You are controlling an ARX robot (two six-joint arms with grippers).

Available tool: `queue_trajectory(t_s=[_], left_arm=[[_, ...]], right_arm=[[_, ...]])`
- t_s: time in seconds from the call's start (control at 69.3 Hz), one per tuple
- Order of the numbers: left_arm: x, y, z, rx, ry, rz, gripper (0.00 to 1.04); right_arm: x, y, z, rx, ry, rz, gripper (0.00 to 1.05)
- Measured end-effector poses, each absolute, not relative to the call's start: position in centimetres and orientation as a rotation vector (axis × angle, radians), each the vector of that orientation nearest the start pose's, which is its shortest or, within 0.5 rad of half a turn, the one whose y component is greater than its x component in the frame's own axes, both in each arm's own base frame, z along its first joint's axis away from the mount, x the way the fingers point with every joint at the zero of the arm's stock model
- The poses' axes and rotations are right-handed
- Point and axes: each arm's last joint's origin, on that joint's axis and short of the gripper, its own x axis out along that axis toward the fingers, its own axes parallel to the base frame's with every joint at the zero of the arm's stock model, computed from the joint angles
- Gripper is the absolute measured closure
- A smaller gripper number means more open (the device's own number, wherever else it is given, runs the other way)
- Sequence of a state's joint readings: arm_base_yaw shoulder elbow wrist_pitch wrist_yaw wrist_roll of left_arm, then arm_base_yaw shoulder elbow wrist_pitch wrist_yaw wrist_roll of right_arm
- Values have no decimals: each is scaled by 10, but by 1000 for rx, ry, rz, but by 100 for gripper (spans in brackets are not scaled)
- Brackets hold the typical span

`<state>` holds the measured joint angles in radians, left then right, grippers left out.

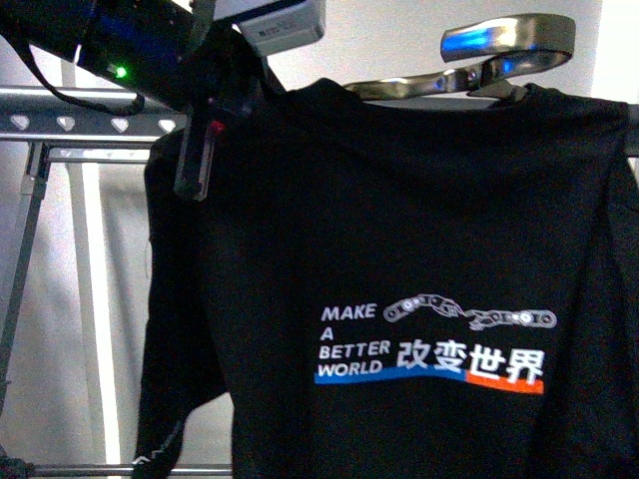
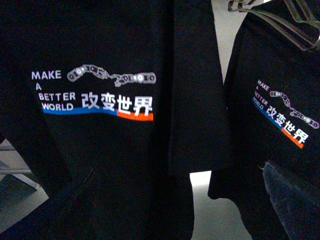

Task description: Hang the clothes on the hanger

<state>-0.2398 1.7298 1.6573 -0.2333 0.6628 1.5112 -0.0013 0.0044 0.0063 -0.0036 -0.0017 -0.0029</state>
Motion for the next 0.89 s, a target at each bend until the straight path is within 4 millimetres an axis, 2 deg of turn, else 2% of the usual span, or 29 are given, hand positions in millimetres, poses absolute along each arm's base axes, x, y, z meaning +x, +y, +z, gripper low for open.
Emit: queue_trajectory(t_s=[0.115,0.505,0.577,0.649,0.75,0.894], left_arm=[[381,-120,370,1347,-469,-942,101],[381,-120,367,1361,-478,-936,101],[381,-120,367,1361,-478,-937,101],[381,-120,367,1361,-478,-936,101],[381,-121,367,1360,-480,-939,101],[382,-119,367,1362,-475,-933,101]], right_arm=[[98,0,165,-3,2,1,7],[98,0,165,-3,4,0,7],[99,-2,165,33,95,124,7],[104,-9,176,61,124,200,7],[115,-27,206,26,62,200,7],[139,-37,250,-184,-21,244,7]])
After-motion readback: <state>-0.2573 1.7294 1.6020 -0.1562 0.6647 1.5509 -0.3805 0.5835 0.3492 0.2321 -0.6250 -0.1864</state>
